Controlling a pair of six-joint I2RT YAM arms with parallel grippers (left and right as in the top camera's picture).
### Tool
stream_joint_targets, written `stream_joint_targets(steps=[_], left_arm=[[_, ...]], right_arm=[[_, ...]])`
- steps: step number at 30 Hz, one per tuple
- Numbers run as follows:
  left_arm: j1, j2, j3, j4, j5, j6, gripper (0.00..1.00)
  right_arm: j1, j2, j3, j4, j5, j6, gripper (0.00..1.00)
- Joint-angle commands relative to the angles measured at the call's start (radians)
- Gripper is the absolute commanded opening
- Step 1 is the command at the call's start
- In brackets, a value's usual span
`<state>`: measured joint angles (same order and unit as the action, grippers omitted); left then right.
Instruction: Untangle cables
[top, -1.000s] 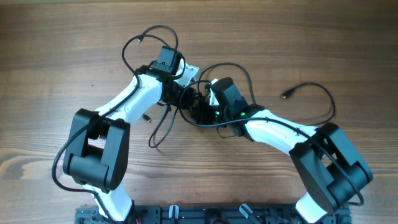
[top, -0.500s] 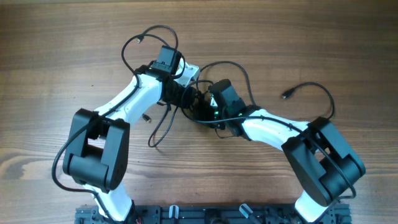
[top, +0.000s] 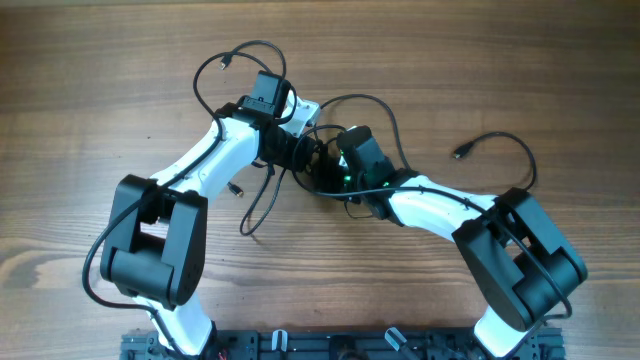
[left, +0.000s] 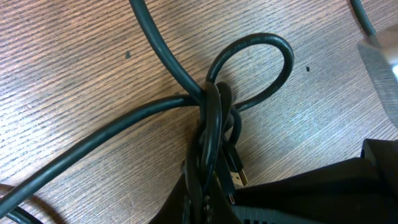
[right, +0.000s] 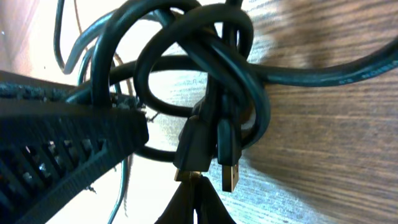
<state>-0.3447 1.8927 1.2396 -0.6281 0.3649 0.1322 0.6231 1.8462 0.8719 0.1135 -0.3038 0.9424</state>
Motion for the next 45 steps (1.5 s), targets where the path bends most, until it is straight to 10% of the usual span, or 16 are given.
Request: stream_joint_targets(steps=[1, 30, 45], left_arm=[[0.0, -0.019, 0.01, -0.019, 0.02, -0.005, 0.04], [0.0, -0.019, 0.01, -0.019, 0.021, -0.005, 0.04], [0.0, -0.018, 0.01, -0.019, 0.021, -0.006, 0.04]], right_arm=[[-0.016, 0.017, -0.003, 0.035, 0.131, 0.011, 0.04], [-0.016, 0.017, -0.003, 0.193, 0.375, 0.0, 0.04], [-0.151, -0.057, -0.003, 0.257, -0.059, -0.203, 0.04]])
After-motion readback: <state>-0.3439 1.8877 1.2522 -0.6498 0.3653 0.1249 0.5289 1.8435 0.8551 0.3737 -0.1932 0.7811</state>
